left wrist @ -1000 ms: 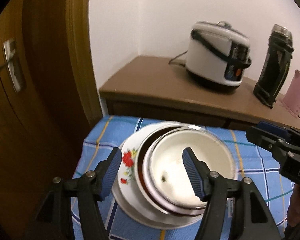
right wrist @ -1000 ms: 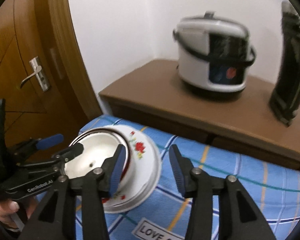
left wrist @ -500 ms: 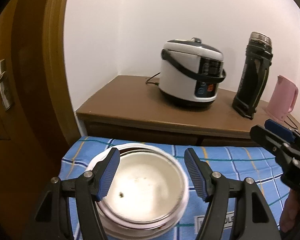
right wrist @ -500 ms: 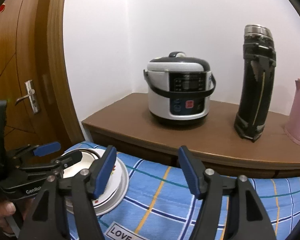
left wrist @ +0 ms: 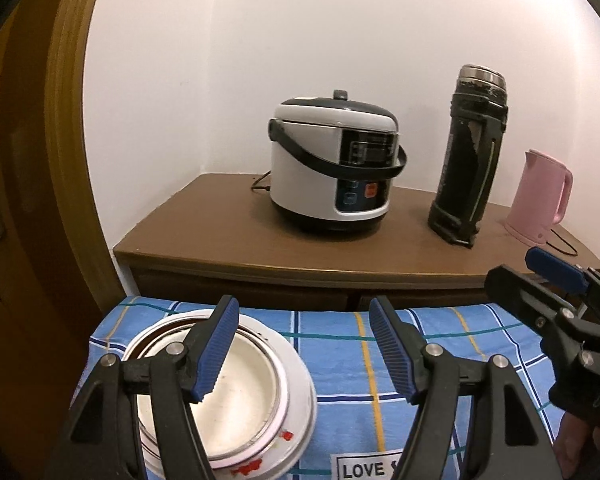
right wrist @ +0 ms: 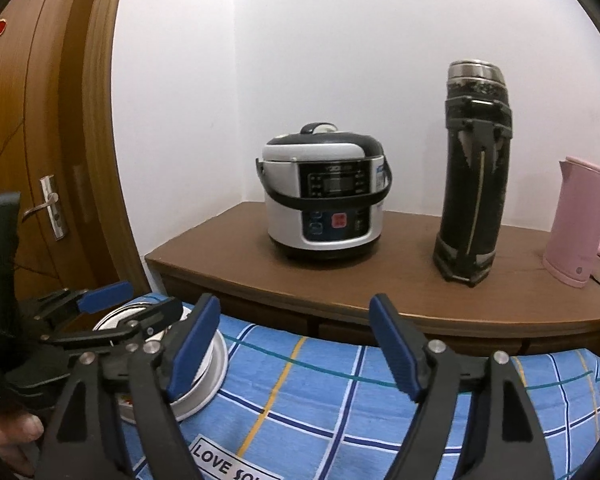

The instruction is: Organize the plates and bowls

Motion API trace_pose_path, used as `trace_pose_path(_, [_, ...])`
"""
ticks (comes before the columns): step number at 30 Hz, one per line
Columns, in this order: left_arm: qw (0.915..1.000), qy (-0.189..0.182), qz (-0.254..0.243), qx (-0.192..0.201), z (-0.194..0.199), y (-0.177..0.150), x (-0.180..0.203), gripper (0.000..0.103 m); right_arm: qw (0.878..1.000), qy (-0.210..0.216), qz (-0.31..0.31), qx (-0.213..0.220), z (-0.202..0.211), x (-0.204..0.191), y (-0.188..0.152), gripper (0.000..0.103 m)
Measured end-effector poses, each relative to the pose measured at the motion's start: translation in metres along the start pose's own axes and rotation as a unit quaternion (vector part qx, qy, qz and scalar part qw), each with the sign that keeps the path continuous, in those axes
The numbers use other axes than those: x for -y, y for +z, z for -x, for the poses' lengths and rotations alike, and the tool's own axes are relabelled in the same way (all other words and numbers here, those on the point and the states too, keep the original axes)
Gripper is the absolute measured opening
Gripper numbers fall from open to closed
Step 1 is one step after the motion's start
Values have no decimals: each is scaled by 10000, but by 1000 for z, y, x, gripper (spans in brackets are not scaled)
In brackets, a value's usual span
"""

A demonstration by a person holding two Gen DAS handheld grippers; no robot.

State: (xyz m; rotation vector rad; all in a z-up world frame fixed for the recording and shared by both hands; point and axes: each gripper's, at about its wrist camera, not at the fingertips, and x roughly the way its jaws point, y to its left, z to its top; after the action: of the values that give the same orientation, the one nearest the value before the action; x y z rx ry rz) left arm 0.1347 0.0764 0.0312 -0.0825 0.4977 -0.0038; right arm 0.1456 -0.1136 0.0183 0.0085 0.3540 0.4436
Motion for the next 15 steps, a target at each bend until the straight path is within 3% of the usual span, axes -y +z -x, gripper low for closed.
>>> trace_pose_path(15, [9999, 27, -140, 49, 6, 2, 13, 71, 9999, -25, -50, 99, 13, 8, -1, 82])
